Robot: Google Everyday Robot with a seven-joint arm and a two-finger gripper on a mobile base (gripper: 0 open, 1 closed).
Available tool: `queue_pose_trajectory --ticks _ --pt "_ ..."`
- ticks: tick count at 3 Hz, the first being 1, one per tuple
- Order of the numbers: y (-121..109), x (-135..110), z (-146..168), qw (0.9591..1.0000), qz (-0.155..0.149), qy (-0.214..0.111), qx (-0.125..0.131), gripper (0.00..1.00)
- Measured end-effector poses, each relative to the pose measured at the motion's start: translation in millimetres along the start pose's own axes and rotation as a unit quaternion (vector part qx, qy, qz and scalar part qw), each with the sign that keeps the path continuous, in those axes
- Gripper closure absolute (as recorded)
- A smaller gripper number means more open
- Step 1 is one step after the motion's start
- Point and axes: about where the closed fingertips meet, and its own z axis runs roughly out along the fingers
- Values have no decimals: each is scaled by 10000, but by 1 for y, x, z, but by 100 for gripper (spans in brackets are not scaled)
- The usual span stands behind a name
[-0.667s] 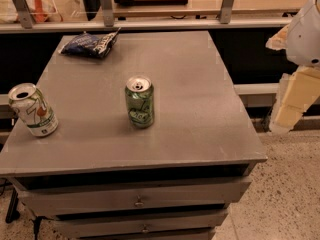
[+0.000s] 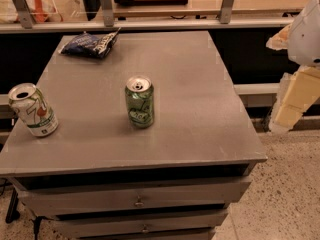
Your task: Pick green can
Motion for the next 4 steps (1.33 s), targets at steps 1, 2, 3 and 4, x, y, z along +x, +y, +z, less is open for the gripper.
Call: queue_pose_trajectory --ticks 1,2,3,4 --pt "-8 -12 27 9977 -69 -639 -201 0" --pt "-11 -59 62 9837 -234 -1673 -611 0" --pt "-10 -110 83 9595 -261 -2623 -996 0" --pt "-3 -155 90 9341 -373 -3349 -1181 0"
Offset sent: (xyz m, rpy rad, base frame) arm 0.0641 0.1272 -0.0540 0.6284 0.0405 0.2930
